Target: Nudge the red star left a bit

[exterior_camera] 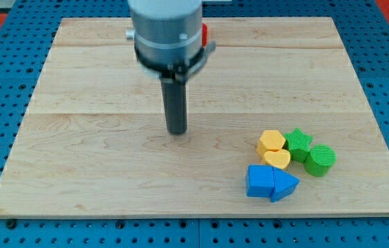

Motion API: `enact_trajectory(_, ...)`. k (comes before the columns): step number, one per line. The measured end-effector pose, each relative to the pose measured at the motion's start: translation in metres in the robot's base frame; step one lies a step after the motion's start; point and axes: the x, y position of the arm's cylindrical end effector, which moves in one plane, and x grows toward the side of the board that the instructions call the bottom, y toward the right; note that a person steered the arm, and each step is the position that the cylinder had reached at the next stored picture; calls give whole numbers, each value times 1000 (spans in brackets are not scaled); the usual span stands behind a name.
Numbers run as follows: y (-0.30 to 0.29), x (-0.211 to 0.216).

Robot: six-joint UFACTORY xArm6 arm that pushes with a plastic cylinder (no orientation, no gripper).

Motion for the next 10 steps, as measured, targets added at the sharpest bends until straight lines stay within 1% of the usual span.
enact_trajectory(1,54,-72)
enact_trajectory(2,112,-134)
enact_trajectory(3,108,-196)
enact_trajectory(4,81,-247)
enact_trajectory(5,41,-259)
enact_trajectory(6,-2,-260)
enact_trajectory(7,-27,-260)
enact_trajectory(10,3,-260)
